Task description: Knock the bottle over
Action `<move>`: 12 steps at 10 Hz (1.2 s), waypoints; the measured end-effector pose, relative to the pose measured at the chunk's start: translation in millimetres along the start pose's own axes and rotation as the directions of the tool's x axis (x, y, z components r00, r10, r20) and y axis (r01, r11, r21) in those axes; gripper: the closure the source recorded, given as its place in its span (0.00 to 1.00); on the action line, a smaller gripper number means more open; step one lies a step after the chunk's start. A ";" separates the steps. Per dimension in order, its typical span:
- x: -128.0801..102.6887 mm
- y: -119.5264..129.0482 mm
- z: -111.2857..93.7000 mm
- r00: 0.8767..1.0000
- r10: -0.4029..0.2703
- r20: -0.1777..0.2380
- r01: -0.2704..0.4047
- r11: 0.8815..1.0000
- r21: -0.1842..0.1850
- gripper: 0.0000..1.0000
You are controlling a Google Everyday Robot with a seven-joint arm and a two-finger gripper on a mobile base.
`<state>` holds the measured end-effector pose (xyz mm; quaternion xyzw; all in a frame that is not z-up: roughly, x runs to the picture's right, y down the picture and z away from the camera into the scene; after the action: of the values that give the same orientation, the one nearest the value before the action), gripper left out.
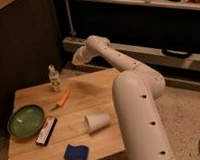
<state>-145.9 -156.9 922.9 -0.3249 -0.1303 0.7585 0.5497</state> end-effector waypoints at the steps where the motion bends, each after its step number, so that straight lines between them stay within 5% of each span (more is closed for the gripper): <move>1: 1.6 2.7 3.3 1.000 -0.007 0.001 0.007 1.000 -0.014 1.00; 7: 15.4 29.0 28.3 0.998 -0.065 0.017 0.066 0.995 -0.069 1.00; 12: 22.7 40.7 43.7 0.993 -0.090 0.070 0.098 0.988 -0.123 1.00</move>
<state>-208.4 -143.8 925.4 -0.3278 -0.2107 0.7320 0.5589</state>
